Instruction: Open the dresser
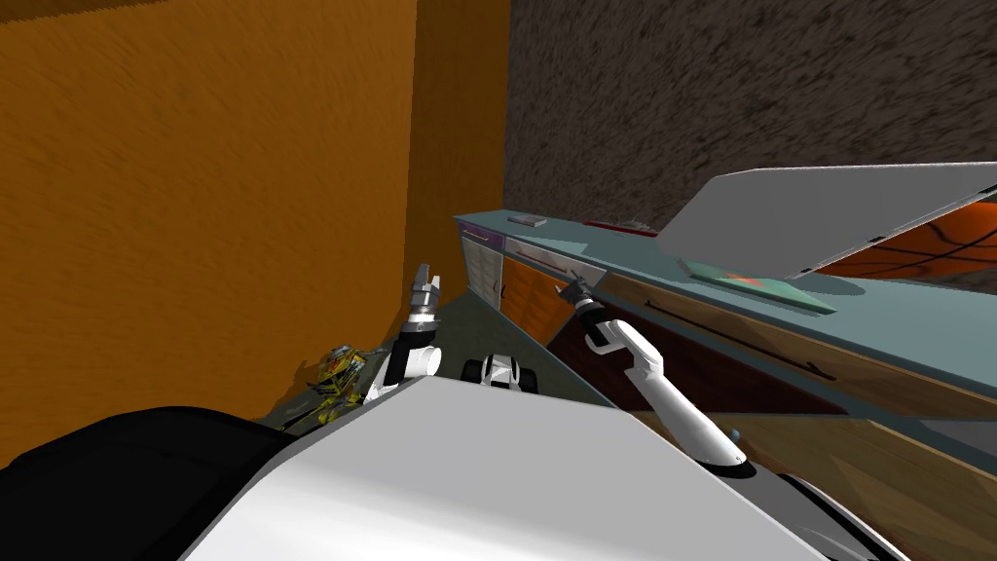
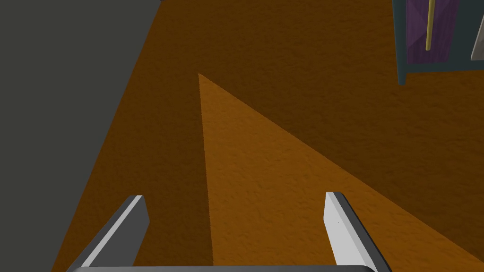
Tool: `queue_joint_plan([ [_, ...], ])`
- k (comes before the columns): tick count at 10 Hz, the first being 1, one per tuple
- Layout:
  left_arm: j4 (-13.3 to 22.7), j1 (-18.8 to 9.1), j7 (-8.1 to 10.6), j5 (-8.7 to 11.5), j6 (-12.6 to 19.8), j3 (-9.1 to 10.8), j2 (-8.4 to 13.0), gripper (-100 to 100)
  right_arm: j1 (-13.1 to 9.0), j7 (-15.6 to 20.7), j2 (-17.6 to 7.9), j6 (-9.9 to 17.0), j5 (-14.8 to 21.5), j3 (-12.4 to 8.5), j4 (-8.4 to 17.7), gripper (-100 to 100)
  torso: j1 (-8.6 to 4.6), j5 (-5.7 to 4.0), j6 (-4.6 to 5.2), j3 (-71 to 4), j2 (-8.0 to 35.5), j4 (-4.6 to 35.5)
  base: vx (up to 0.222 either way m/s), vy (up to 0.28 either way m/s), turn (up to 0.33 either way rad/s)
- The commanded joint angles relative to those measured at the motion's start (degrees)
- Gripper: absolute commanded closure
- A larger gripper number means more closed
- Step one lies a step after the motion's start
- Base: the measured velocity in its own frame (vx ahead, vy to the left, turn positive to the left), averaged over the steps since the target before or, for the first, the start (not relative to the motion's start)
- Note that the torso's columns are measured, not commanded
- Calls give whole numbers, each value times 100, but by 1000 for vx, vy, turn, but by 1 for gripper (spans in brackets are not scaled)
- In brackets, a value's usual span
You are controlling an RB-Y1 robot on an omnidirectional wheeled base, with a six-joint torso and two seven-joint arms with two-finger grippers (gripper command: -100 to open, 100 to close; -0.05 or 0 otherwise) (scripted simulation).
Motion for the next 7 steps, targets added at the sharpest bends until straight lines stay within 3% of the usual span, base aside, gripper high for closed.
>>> queue_joint_plan([
  [1,0,0,0,0,0,0,0,0,-132,280,-172,177,126,57,66,-100,3,1,0,1,2,1,24,6,5],
  [3,0,0,0,0,0,0,0,0,-147,313,-186,206,149,73,63,-100,1,1,0,3,5,2,15,2,4],
  [4,0,0,0,0,0,0,0,0,-223,276,-356,278,40,61,92,-100,0,0,0,5,7,2,82,43,78],
  [5,0,0,0,0,0,-1,0,0,-199,309,-274,241,96,69,95,-100,13,4,-3,-8,-16,-3,53,26,20],
  [6,0,0,0,0,0,0,0,0,-206,301,-284,247,88,67,99,100,4,2,1,-4,-4,-3,8,5,-3],
  [7,0,0,0,0,0,0,0,0,-200,305,-319,276,58,86,37,100,-6,-1,1,7,13,3,-62,62,-42],
])
